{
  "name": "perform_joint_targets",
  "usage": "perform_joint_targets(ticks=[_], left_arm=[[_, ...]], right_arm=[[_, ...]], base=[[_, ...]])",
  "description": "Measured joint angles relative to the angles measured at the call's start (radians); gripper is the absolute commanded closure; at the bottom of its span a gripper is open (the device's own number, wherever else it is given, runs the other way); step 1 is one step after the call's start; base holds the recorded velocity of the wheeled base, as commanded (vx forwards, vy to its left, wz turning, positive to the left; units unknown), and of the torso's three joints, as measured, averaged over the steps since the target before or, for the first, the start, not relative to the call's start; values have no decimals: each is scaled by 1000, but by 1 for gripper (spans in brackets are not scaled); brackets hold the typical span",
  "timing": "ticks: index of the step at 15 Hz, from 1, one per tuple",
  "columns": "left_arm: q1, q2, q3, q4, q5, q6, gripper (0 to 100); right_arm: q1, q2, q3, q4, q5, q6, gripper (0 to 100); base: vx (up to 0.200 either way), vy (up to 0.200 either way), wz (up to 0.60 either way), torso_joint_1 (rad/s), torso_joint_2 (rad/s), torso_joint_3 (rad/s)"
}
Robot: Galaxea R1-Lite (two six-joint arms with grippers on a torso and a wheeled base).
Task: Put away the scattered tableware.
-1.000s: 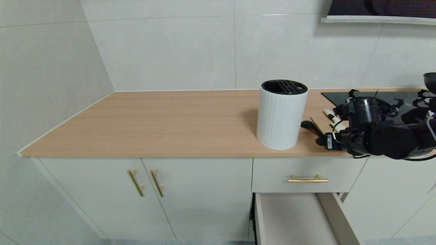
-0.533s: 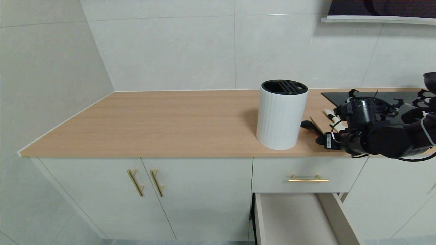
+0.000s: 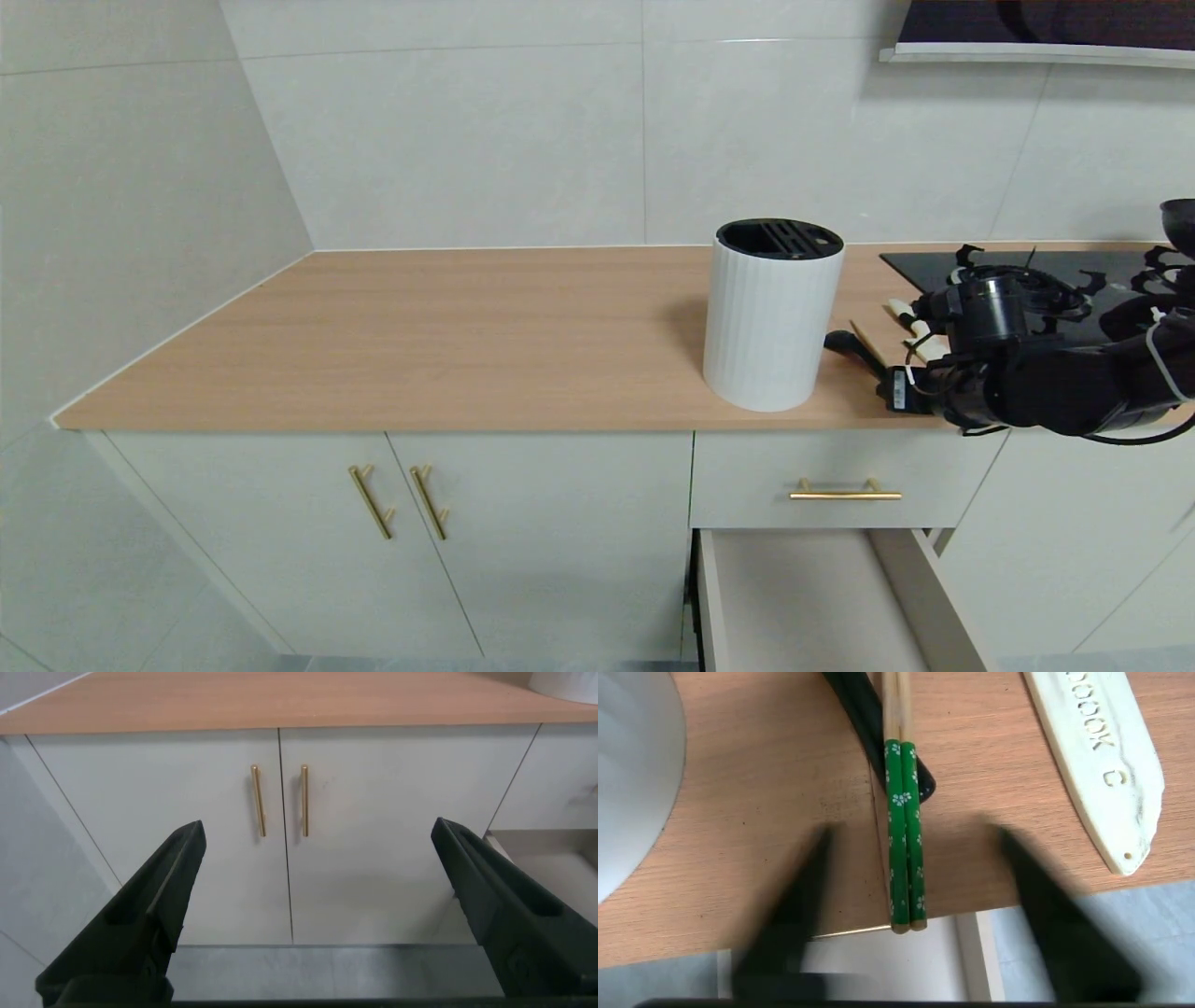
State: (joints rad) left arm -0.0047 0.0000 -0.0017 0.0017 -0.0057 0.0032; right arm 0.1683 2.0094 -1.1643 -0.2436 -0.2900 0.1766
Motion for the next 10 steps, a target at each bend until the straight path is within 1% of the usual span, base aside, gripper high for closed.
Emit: perform_joint_targets(ticks=[10], left_arm=[[0, 0, 0, 0, 0, 0, 0]], right_arm=[[1, -31, 11, 8, 0, 0, 100]], base=[[0, 0, 0, 0, 0, 0]])
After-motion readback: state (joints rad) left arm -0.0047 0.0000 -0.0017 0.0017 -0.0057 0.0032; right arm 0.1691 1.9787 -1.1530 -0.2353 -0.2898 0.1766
